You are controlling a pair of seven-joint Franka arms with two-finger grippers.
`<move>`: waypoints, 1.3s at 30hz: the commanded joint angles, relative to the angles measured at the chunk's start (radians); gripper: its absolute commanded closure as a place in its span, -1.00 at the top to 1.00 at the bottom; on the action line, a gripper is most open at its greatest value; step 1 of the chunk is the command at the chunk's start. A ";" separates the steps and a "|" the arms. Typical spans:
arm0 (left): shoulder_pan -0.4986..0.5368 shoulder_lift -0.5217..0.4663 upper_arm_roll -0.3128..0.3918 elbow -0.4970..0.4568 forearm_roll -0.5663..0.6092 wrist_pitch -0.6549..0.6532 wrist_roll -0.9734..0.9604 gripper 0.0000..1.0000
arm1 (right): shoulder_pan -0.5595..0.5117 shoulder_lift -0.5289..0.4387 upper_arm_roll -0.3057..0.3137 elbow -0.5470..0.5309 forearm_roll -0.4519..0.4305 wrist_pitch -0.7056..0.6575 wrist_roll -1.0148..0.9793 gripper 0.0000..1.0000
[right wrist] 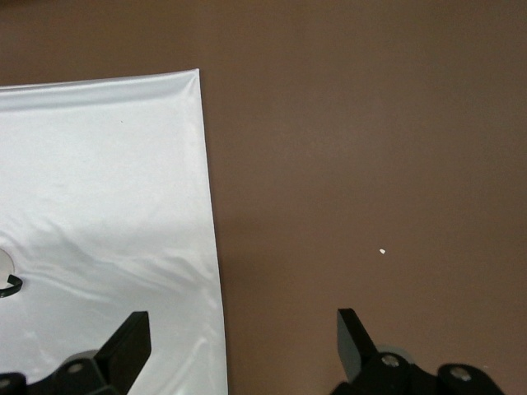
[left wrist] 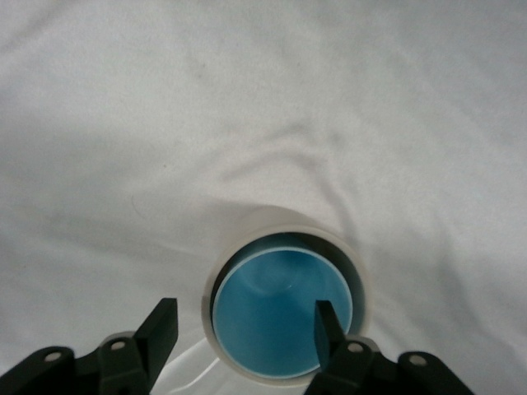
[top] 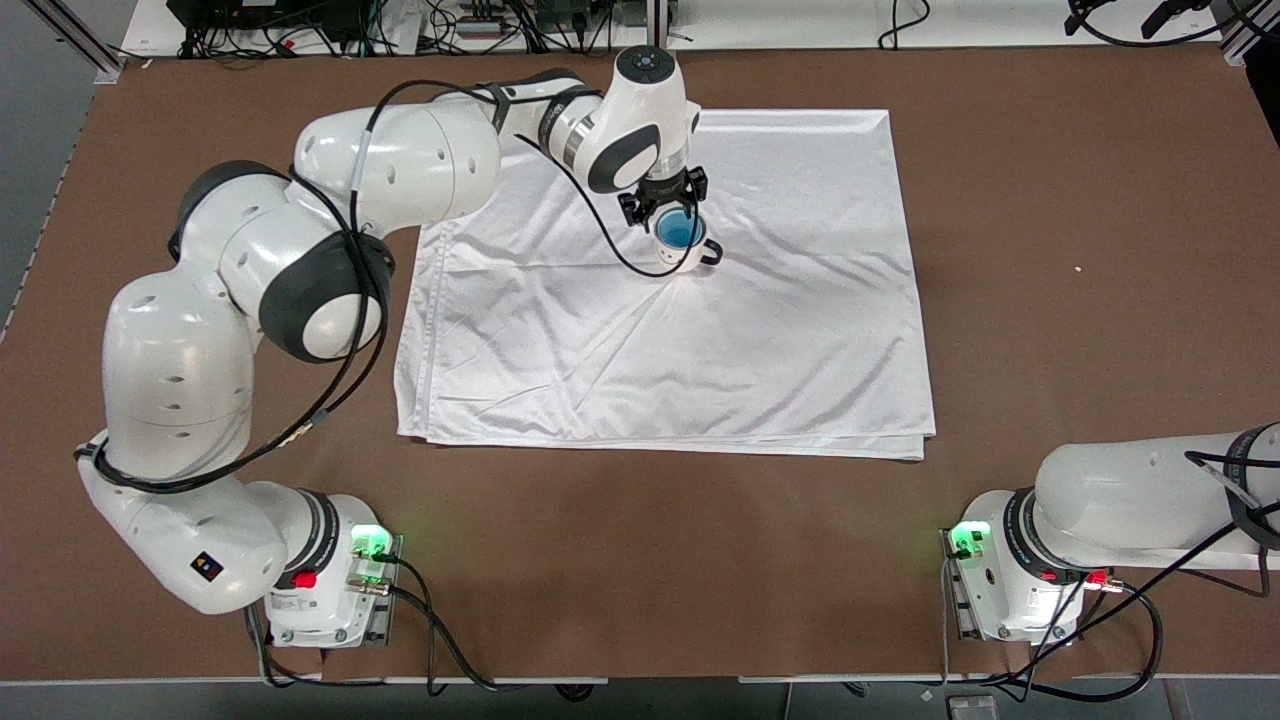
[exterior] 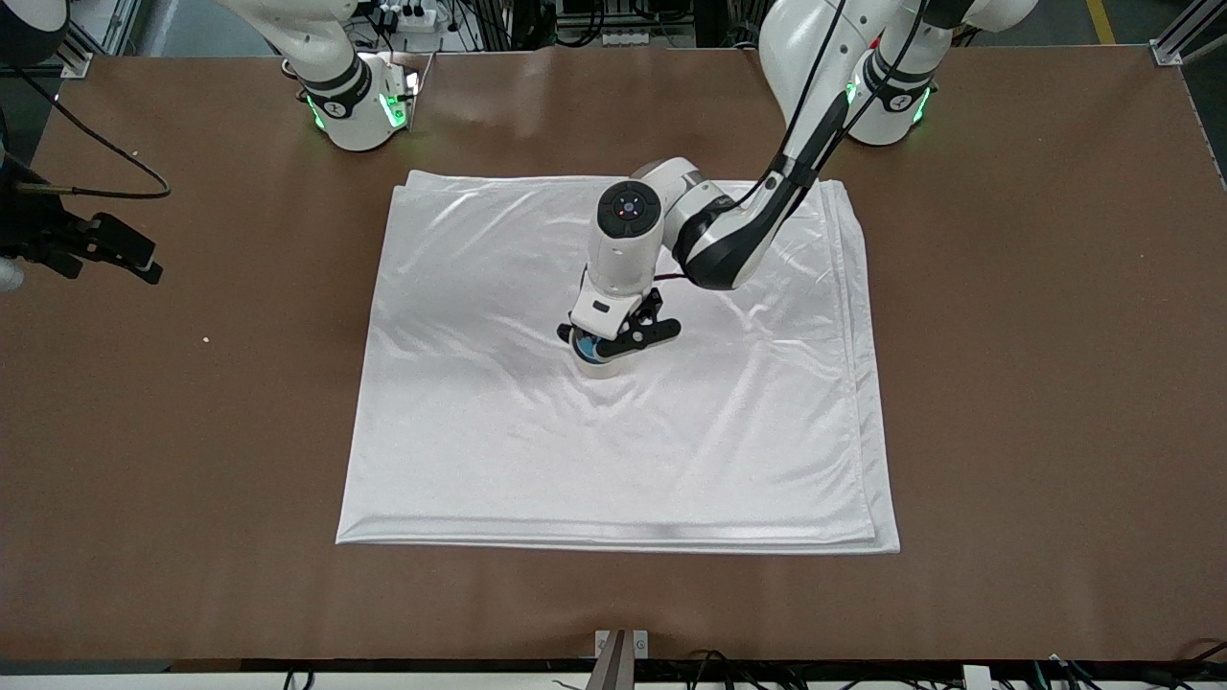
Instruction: Place blue cup into white mug on cloth
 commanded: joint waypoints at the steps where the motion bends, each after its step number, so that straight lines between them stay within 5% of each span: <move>1: 0.013 -0.065 0.056 0.000 0.031 -0.017 -0.013 1.00 | -0.005 -0.007 0.005 -0.010 -0.019 0.011 0.021 1.00; 11: 0.076 -0.140 0.179 0.001 0.030 -0.070 0.160 1.00 | 0.002 -0.007 0.010 -0.007 -0.017 0.020 0.021 1.00; 39: 0.458 -0.249 0.148 -0.011 0.016 -0.207 0.740 1.00 | 0.133 -0.006 -0.119 -0.005 -0.022 0.020 0.020 1.00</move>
